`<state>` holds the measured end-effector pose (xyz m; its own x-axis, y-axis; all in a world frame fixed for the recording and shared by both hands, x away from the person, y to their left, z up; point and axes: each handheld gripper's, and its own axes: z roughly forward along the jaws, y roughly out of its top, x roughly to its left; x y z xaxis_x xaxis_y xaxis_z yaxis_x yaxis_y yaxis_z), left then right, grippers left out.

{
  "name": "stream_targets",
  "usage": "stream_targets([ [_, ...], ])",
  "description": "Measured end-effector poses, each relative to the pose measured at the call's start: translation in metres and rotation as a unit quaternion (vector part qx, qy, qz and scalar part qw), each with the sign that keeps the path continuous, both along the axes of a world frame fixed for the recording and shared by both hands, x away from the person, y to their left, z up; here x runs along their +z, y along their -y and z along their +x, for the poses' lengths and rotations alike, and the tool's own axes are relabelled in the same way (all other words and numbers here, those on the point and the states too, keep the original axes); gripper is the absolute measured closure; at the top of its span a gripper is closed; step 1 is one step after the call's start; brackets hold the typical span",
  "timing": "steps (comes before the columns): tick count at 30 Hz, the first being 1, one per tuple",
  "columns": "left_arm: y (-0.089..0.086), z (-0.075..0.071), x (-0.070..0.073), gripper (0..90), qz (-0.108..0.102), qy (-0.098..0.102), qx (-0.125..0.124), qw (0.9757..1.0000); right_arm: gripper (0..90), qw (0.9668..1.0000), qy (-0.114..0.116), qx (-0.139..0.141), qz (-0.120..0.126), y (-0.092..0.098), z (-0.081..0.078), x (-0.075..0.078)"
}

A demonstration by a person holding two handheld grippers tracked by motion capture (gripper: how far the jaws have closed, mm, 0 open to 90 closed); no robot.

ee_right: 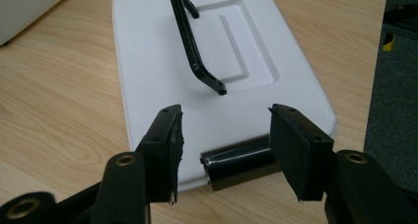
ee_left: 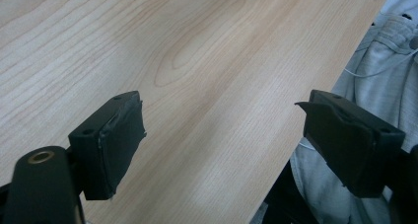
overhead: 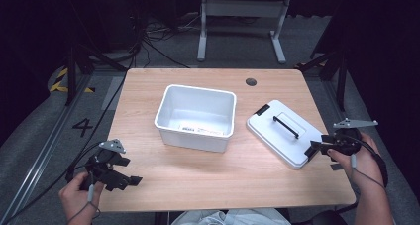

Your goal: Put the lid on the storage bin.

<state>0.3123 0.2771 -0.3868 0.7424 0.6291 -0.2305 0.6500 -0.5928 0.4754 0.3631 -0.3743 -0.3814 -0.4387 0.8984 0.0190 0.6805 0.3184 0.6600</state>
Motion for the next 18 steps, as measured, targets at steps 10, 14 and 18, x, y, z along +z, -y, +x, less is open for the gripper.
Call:
stream_targets([
  [10,0.0,0.0,0.0,16.1,-0.002,0.001,-0.001,1.0,47.9,0.9992,-0.004,0.034,-0.022,-0.024,0.017,0.013],
  [14,-0.001,0.0,0.0,16.1,-0.003,0.002,-0.003,1.0,47.9,0.9985,-0.011,0.044,-0.032,-0.033,0.027,0.02],
  [18,-0.001,0.001,0.0,16.1,-0.002,-0.002,-0.002,1.0,47.9,0.9975,-0.014,0.053,-0.046,-0.04,0.037,0.024],
])
